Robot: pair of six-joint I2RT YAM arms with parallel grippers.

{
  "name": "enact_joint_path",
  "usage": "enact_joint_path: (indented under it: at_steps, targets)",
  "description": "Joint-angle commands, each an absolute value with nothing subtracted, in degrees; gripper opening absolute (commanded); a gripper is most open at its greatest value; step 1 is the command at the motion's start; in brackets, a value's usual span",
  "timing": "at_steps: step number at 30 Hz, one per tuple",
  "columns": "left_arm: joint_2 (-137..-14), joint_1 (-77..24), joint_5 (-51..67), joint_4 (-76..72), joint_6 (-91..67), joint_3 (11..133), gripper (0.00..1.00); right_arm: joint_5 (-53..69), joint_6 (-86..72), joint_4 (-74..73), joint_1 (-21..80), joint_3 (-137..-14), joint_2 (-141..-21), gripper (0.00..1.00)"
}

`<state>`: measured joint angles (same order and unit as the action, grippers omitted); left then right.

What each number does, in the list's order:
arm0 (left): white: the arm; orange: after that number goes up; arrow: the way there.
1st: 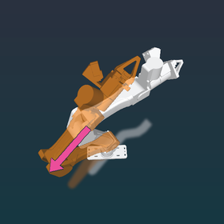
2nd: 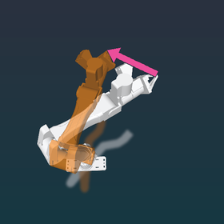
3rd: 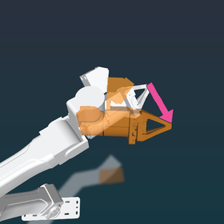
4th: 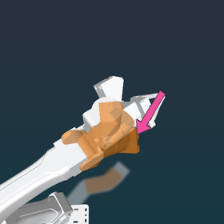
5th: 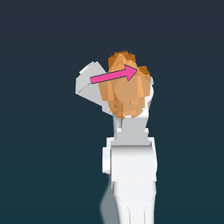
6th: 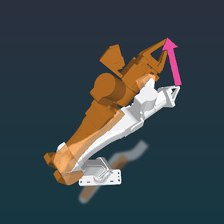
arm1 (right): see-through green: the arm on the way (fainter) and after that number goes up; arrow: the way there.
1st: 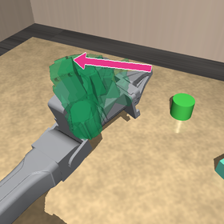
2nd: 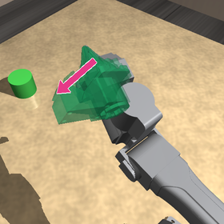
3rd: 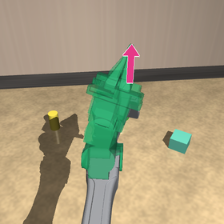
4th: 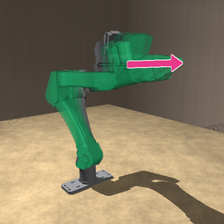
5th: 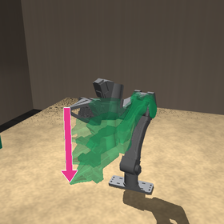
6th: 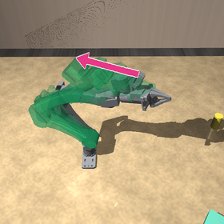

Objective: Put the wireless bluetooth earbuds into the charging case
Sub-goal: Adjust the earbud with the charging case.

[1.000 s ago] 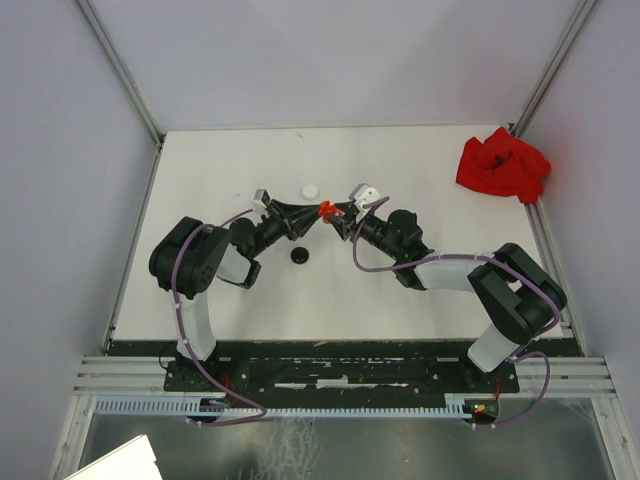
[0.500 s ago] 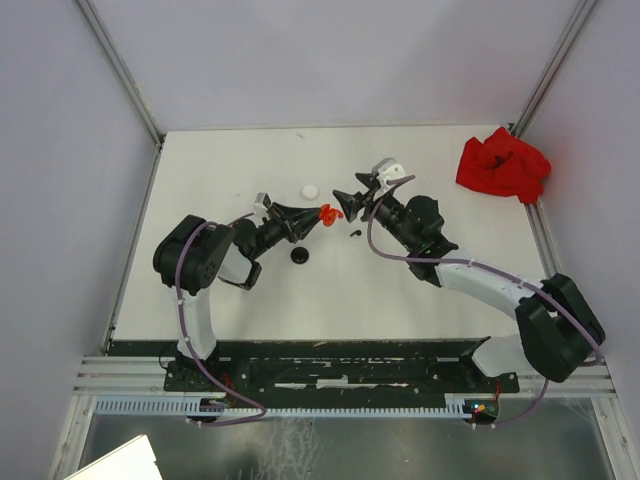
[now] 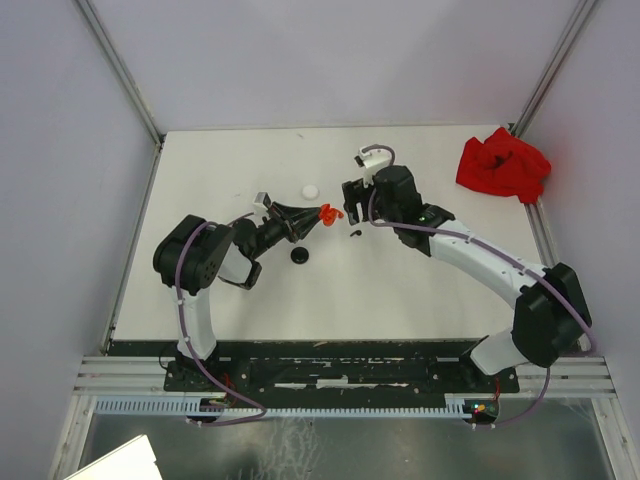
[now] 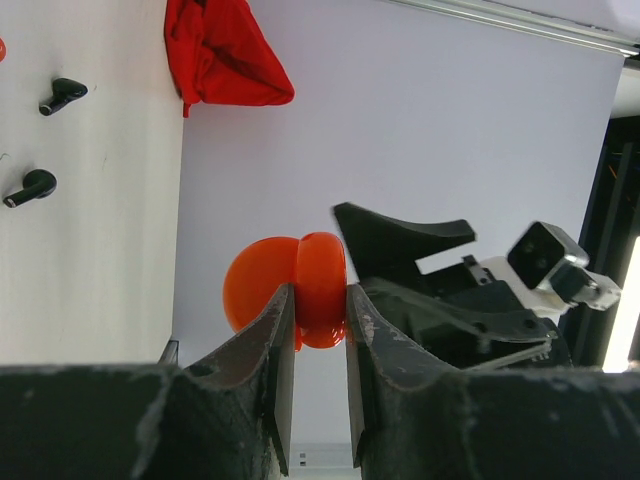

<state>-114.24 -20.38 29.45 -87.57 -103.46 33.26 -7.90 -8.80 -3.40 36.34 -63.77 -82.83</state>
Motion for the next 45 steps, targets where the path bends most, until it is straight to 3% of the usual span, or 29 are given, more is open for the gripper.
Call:
enact_joint_path:
  at_steps: [1,45]
  targets:
    - [-114.19,-20.5,28.91,-99.09,-105.63,34.69,0.03,-9.41,-11.04,-11.15,36.88,-66.96,-86.32,0.83]
    - [-116.37,-21.17,28.91,-98.49,-104.78,35.61,0.03,-8.66,-11.21,-13.4,39.62,-76.84,-96.16,0.84]
